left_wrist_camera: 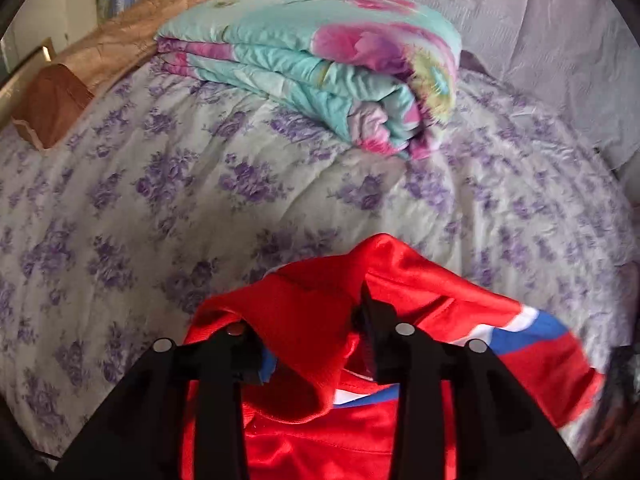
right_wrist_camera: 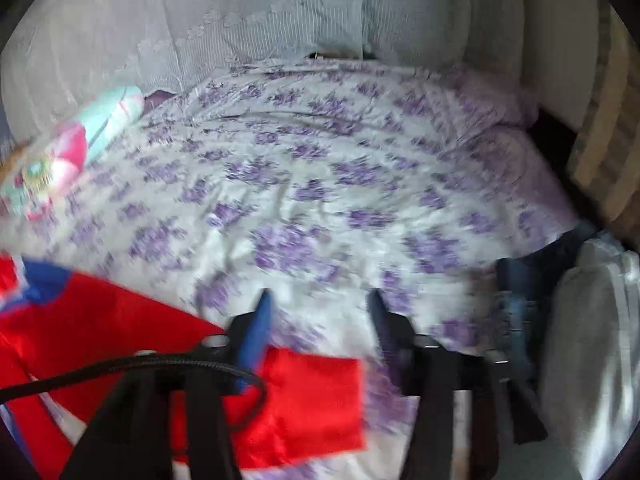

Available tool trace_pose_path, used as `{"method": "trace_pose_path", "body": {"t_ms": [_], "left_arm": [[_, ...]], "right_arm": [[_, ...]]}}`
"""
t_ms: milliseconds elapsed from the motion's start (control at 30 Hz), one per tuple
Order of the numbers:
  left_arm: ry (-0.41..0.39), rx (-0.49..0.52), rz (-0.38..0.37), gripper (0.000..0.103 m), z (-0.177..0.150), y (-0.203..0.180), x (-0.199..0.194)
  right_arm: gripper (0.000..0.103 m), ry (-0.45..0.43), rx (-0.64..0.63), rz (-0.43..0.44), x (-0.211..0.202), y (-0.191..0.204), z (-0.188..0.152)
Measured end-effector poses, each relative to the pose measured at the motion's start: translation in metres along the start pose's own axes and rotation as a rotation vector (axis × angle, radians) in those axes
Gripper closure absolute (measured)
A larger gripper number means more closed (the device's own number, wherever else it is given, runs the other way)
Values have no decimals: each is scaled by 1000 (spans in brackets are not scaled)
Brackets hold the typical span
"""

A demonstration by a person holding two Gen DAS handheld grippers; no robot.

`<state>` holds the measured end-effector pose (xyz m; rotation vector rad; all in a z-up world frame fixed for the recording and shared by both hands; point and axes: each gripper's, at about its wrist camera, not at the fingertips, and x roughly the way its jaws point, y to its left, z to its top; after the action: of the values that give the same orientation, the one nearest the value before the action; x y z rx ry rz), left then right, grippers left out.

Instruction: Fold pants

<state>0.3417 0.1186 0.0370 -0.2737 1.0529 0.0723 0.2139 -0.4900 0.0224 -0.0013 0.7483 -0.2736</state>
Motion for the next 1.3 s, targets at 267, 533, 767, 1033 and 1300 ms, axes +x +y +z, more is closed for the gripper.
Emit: {"method": "trace_pose_path", "body": {"t_ms": [267,533,767,1033,1300], "left_arm": [[93,70,41,50,12,-23,29],[232,-27,-108,36,22,-1,59],[213,-116,-248,19,30,59,-13],[37,229,45,17,-97,61,-89],[119,228,-67,19,-174,58,-44]], "right_arm": [[29,106,60,18,11,-25,-32],[95,53,11,-103,18,-14,-20],[60,52,-10,-118,4,-10,-38],[44,-73,-13,11,-122,-20,-105],[37,3,200,119,-168,-51,-217]]}}
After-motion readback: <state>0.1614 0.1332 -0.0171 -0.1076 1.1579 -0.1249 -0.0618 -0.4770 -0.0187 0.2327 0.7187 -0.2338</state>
